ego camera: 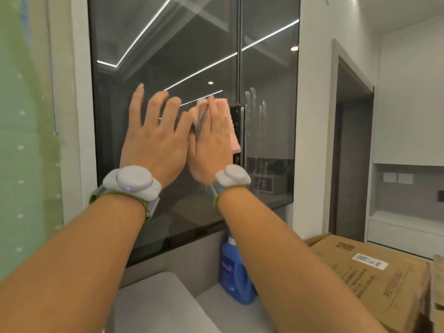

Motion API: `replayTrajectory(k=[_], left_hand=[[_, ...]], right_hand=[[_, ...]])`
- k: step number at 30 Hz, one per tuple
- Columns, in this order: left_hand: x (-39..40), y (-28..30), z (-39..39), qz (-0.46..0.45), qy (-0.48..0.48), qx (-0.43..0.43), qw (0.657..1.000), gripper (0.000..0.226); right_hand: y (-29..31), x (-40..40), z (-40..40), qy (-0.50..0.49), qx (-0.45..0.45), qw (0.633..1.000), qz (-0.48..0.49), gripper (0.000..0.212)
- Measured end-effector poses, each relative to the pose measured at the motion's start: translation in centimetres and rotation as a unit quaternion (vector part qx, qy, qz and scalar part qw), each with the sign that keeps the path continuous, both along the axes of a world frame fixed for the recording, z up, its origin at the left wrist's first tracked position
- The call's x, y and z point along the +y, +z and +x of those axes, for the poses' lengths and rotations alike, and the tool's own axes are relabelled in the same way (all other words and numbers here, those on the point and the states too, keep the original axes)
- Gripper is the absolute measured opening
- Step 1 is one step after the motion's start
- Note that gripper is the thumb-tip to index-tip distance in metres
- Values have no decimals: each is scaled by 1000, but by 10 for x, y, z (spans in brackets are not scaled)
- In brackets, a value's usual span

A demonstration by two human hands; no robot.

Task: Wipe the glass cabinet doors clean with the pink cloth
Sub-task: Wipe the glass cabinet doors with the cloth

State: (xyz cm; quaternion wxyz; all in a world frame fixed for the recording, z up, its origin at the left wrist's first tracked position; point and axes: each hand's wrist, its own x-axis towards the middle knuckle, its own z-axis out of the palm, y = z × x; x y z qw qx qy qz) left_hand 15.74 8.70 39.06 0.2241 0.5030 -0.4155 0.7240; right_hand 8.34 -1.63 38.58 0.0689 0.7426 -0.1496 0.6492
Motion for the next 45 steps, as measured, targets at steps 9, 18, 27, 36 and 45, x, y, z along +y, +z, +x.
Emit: replayTrajectory(k=[9,18,27,36,45], left_hand=[[-3,-1,4,30,18,15,999,22],[-1,0,2,32,-6,27,999,20],[4,0,-4,46,7,43,998,31],[3,-1,-3,55,-9,48,997,32],[3,0,-3,73,-17,51,996,43]], right_hand=[[49,14,6,48,-174,975,134,47],[46,23,-1,123,-95,978,136,59],[28,15,3,104,-158,955,230,63],[38,12,0,114,-128,969,179,61],[14,17,-8,141,-109,963,202,61]])
